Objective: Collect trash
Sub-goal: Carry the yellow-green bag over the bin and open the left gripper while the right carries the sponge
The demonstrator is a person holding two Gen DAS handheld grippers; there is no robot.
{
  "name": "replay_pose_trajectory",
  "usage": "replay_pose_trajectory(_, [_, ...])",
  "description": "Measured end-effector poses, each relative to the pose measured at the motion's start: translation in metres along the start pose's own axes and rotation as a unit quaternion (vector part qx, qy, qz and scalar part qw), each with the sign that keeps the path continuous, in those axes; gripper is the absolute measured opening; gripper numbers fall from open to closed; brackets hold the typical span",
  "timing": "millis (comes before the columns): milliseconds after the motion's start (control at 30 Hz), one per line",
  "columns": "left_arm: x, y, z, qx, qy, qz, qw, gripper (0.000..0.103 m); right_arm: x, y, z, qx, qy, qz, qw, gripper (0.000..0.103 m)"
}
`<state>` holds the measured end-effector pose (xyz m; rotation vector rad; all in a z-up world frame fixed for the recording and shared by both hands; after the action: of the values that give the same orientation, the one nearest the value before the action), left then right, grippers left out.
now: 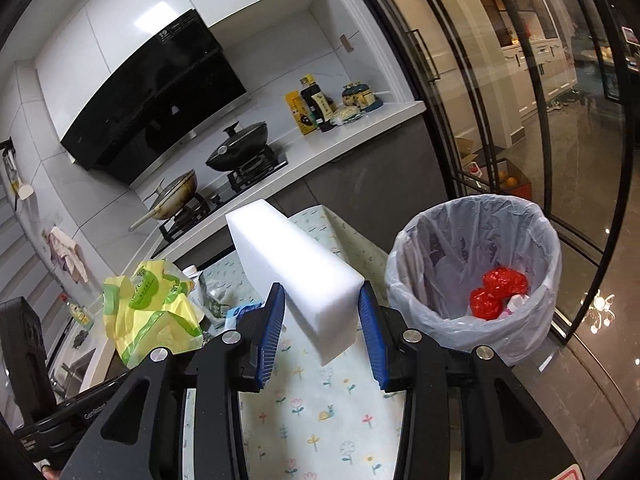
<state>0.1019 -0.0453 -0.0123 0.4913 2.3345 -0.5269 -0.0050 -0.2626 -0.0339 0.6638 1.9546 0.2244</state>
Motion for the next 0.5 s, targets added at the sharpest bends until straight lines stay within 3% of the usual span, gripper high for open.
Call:
replay_pose_trajectory(200, [-0.005, -0.064, 0.025, 0.049, 0.017, 0.051, 0.9974, 0.014, -0.012, -0.05, -0.012, 0.041, -0.02, 0.029, 0.999, 0.036])
replay_pose_trajectory(500, [-0.006, -0.144, 0.076, 0.111, 0.059, 0.107, 0.9862, 0.014, -0.02, -0.104, -0.027, 0.088, -0.034, 0.057, 0.994, 0.036])
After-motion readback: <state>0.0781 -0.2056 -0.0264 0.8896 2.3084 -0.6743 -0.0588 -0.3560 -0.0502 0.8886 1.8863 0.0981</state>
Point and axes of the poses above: each gripper's, at about its wrist camera, not at the fingertips, and z roughly the way its jaws point, y to its left, x to its underside, the point moved 2 cm from there along z, roughly the way its jaws point, and after that the axes turned 3 degrees about -z, right-handed, at the moved point
